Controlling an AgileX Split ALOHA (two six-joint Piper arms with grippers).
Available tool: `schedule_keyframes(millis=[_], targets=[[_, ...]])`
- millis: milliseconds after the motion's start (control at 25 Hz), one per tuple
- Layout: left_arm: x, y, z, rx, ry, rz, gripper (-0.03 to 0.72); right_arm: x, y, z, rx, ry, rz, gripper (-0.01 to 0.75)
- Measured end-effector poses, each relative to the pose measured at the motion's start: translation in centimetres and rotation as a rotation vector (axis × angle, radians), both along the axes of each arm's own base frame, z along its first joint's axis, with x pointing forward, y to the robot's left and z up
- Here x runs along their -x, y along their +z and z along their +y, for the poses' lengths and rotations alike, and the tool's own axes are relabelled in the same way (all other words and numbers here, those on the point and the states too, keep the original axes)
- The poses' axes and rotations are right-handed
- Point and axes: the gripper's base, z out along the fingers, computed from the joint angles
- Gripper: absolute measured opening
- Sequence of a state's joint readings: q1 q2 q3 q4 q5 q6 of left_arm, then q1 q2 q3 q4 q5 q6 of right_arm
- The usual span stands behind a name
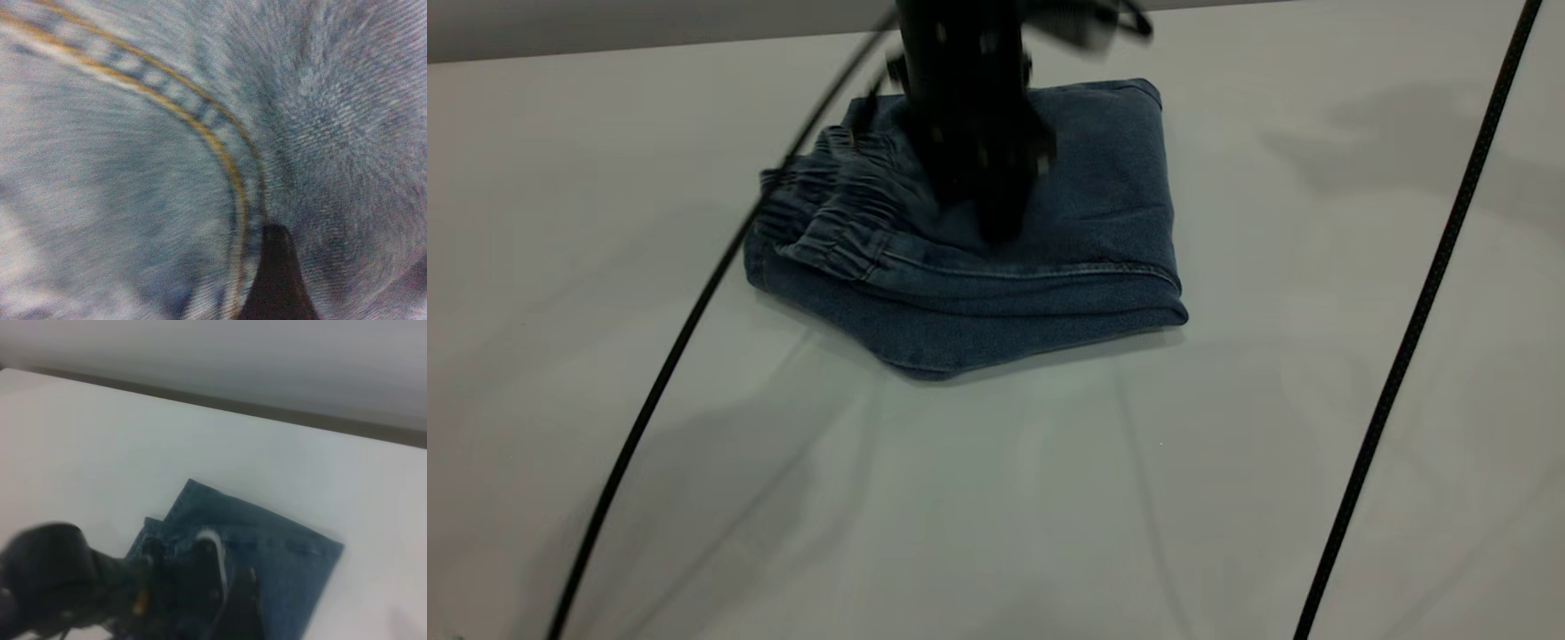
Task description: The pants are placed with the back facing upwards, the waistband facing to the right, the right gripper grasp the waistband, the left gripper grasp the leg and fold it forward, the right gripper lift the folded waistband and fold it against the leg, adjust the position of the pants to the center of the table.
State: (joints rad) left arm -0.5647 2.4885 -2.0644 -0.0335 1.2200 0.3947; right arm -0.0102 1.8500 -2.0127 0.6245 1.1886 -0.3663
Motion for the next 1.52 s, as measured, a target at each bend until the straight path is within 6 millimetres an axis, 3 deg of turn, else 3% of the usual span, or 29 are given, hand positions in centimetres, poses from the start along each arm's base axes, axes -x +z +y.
schedule_keyframes(millis=[360, 600, 800, 960, 1160, 1320, 1520], targets=[[1.3, 15.2, 1.7, 0.118, 0.070, -0.289, 0.477, 6.4, 6.7, 0.1, -0.018, -0.007, -0.133, 0.584], [4.4, 25.2, 4.8, 0.186, 0.192, -0.515, 0.477, 14.0, 11.2, 0.3, -0.025, -0.008, -0.268, 0.584], [9.1, 32.2, 7.6, 0.325, 0.286, -0.618, 0.476, 21.2, 11.6, 0.3, -0.017, -0.003, -0.319, 0.584], [13.6, 35.0, 10.4, 0.369, 0.307, -0.659, 0.475, 27.5, 10.4, 0.4, -0.002, 0.009, -0.364, 0.584], [19.9, 35.8, 14.2, 0.424, 0.377, -0.652, 0.475, 35.2, 8.1, 0.2, -0.014, -0.035, -0.511, 0.584], [25.3, 35.0, 17.2, 0.471, 0.382, -0.639, 0.475, 40.0, 4.5, -0.1, 0.009, -0.082, -0.519, 0.584], [31.1, 31.2, 21.0, 0.441, 0.363, -0.653, 0.475, 44.0, 0.2, -0.9, 0.036, -0.186, -0.548, 0.584]])
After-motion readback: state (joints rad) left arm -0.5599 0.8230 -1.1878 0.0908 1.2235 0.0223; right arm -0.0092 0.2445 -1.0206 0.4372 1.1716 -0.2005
